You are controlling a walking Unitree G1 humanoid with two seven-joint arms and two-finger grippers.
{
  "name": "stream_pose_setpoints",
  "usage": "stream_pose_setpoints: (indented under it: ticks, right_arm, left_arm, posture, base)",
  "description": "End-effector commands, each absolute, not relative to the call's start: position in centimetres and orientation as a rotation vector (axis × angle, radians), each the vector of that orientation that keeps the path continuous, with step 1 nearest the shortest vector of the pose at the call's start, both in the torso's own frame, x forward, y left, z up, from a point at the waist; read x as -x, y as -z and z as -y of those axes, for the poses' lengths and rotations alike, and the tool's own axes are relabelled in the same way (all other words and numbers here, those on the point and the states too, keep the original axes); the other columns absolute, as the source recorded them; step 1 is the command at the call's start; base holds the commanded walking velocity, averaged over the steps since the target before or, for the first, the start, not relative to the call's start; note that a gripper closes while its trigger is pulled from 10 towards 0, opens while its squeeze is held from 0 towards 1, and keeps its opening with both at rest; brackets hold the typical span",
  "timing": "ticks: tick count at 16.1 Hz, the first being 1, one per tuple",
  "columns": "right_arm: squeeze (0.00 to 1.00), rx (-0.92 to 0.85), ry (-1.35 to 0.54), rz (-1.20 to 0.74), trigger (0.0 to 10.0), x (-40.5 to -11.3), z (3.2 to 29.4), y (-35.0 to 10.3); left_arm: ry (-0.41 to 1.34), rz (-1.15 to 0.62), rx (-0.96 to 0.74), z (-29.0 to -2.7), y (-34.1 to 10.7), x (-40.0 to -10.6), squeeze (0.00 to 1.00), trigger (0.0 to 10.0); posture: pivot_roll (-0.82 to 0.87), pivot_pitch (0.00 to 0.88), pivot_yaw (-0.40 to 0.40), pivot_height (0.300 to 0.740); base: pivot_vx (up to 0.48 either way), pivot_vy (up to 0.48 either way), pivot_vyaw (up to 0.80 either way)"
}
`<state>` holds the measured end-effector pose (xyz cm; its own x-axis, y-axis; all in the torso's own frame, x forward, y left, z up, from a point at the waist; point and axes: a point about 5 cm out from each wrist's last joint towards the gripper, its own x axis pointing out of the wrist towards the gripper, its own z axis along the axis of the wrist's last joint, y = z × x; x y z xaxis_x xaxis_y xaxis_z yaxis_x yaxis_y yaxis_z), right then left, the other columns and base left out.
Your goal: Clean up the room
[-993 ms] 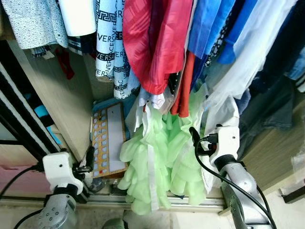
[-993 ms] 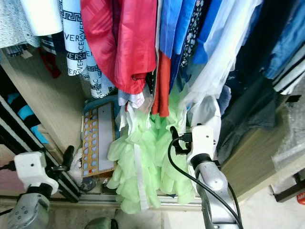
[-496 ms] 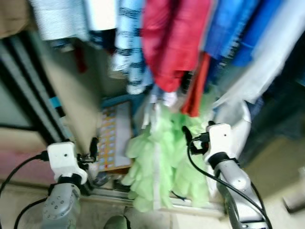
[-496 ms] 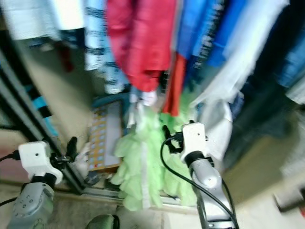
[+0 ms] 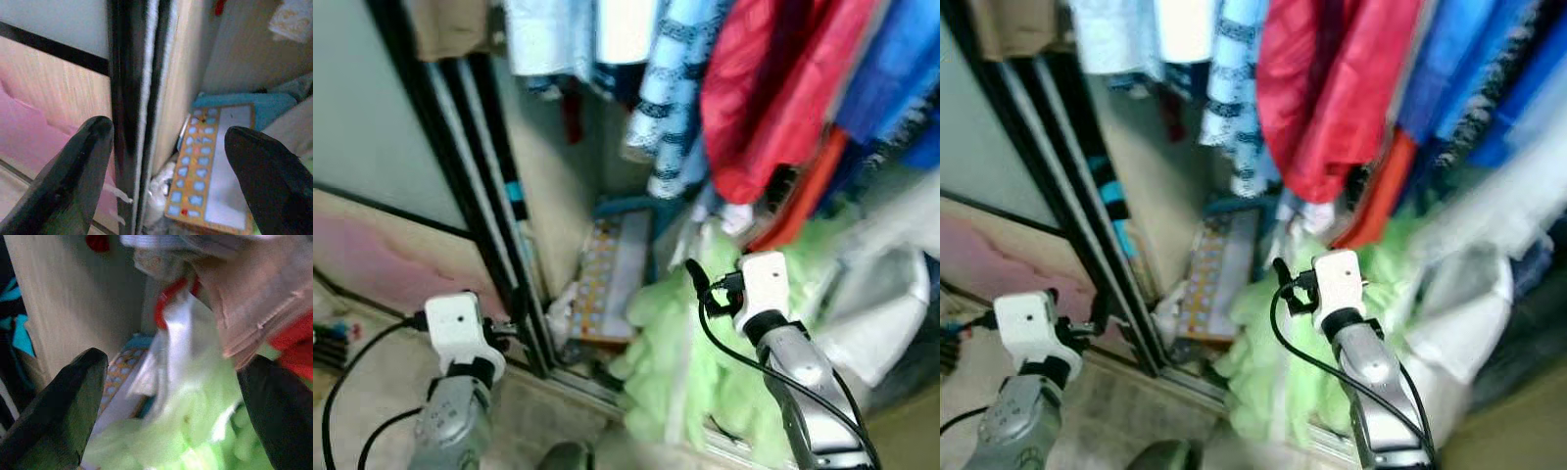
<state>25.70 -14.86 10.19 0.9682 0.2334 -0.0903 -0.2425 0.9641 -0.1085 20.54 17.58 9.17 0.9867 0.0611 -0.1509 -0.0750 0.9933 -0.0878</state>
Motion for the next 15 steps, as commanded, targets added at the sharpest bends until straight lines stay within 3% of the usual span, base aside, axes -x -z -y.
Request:
stream_pose_setpoints:
  ticks: [1, 9, 13, 15]
  right_arm:
    - [0.0, 0.116, -0.254, -0.073, 10.0, -26.0, 14.5, -10.4]
    - [0.0, 0.106, -0.229, -0.064, 10.0, -26.3, 14.7, -10.1]
    - [0.0, 0.118, -0.272, -0.002, 10.0, -28.6, 13.1, -10.9]
    - [0.0, 0.116, -0.278, 0.027, 10.0, -29.2, 12.6, -11.6]
  left_arm:
    - [-0.088, -0.112, 0.06, -18.0, -10.0, -20.6, 0.0, 10.0]
    - [-0.097, -0.099, 0.033, -18.3, -9.6, -20.5, 0.0, 10.0]
    - [-0.064, 0.016, 0.008, -17.5, -12.2, -24.4, 0.0, 10.0]
    - [-0.075, 0.051, 0.013, -18.0, -13.1, -24.7, 0.0, 10.0]
  posture:
    - [0.07, 0.002, -0.038, 0.74]
    - [0.06, 0.0, -0.029, 0.74]
    - [0.03, 0.0, 0.011, 0.74]
    - [0.03, 0.0, 0.021, 0.74]
  base:
    - [0.0, 0.0, 0.8]
    - [0.0, 0.0, 0.76]
    - [0.0, 0.0, 0.0]
    - [0.0, 0.0, 0.0]
